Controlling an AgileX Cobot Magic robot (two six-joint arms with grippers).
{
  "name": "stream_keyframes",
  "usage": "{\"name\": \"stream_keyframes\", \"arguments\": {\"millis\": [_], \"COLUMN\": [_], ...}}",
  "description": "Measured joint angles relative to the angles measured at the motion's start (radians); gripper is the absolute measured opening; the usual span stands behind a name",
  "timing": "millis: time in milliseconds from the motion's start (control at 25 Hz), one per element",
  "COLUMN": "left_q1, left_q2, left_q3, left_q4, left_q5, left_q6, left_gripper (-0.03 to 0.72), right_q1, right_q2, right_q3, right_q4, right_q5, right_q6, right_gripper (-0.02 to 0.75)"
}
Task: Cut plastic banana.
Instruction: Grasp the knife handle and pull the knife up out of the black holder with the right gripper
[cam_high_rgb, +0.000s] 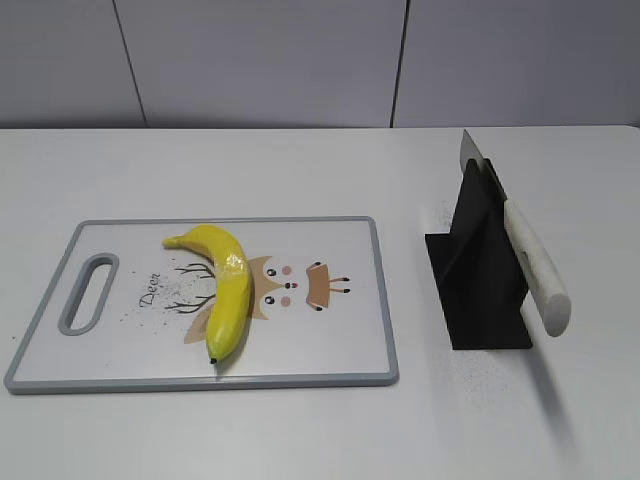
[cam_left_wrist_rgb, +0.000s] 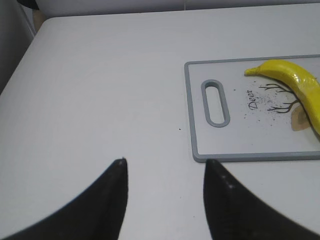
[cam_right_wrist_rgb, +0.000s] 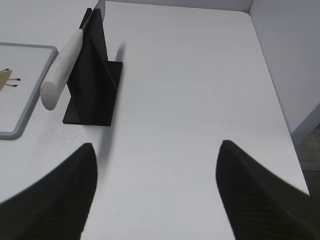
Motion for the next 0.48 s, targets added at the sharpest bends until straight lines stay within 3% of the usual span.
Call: {"name": "stream_keyframes", "arguments": {"millis": [480], "left_q1": [0.000], "left_q2": [0.000], "left_q3": [0.000], "left_q4": [0.000], "left_q5": [0.000], "left_q6": [0.000], "left_gripper": [0.475], "right_q1": [0.000], "right_q2": [0.000], "right_q3": [0.000], "right_q4": [0.000], "right_q5": [0.000], "right_q6": [0.000], "right_gripper": [0.561]}}
